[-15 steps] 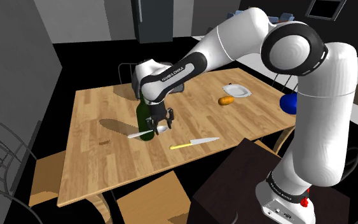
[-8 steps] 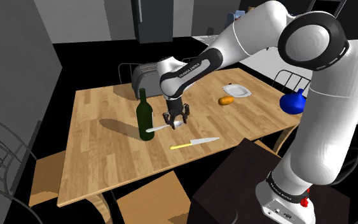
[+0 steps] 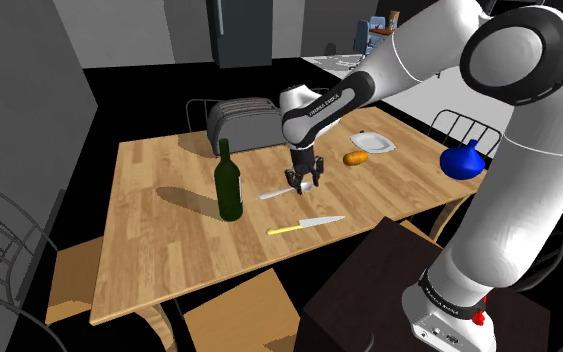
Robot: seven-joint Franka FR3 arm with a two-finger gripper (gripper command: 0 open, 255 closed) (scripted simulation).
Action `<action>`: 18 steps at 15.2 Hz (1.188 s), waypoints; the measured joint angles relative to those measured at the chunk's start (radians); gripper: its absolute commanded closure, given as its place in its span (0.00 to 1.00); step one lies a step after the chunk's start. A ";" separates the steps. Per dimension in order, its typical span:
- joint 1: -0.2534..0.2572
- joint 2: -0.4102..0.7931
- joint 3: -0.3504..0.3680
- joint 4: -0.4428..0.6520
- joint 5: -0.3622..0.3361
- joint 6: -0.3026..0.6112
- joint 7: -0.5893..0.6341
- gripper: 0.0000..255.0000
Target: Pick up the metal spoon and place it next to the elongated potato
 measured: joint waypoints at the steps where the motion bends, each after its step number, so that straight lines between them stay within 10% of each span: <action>1: -0.013 -0.002 -0.011 -0.007 -0.005 0.007 -0.021 1.00; 18: -0.245 -0.048 -0.220 -0.083 -0.108 0.083 -0.390 1.00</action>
